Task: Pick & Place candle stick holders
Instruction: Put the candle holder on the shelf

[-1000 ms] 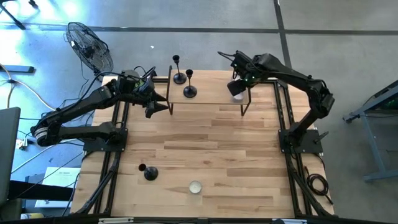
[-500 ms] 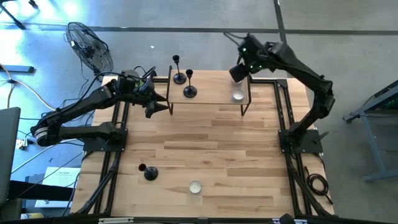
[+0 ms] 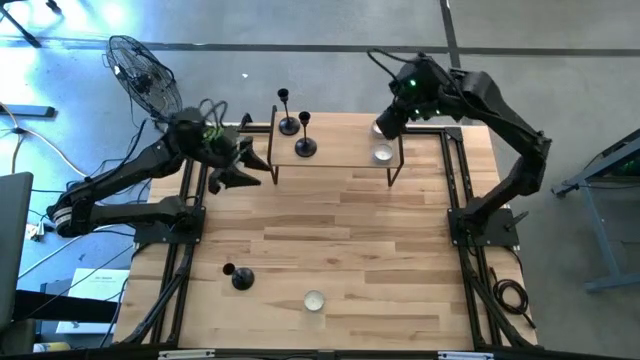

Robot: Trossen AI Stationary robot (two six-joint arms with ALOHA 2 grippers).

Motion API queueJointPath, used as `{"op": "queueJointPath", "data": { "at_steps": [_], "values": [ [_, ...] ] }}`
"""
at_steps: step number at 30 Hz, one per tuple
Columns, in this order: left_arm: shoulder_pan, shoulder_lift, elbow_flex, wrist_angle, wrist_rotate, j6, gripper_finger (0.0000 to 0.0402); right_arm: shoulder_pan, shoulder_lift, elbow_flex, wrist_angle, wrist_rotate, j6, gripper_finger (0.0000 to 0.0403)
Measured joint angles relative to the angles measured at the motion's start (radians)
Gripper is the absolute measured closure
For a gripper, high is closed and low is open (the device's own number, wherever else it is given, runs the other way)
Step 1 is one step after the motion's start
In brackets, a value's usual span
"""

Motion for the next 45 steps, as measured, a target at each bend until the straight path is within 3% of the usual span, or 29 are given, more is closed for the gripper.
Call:
{"op": "queueJointPath", "data": {
  "at_steps": [4,14,17,24,30,35,39,45],
  "values": [
    [-0.035,-0.032,0.000,0.117,-0.042,-0.077,0.0140,0.078,-0.053,-0.029,0.012,0.003,0.010,0.0265],
    [-0.085,-0.032,0.000,0.138,-0.135,-0.179,0.0137,0.247,-0.185,-0.190,0.118,0.060,0.067,0.0265],
    [-0.118,-0.027,0.000,0.142,-0.190,-0.195,0.0112,0.277,-0.227,-0.271,0.156,0.059,0.088,0.0265],
    [-0.258,-0.002,0.000,0.216,-0.248,-0.226,0.0012,0.337,-0.339,-0.454,0.260,0.051,0.141,0.0265],
    [-0.370,0.001,0.000,0.311,-0.284,-0.379,0.0034,0.393,-0.427,-0.538,0.349,0.047,0.154,0.0265],
    [-0.515,0.001,0.000,0.320,-0.471,-0.394,0.0047,0.457,-0.460,-0.560,0.407,0.012,0.153,0.0265],
    [-0.643,0.002,0.000,0.317,-0.676,-0.349,0.0048,0.523,-0.466,-0.579,0.450,-0.010,0.155,0.0265],
    [-0.819,-0.005,0.000,0.379,-0.883,-0.273,0.0048,0.622,-0.461,-0.591,0.456,-0.011,0.159,0.0265]
  ]
}}
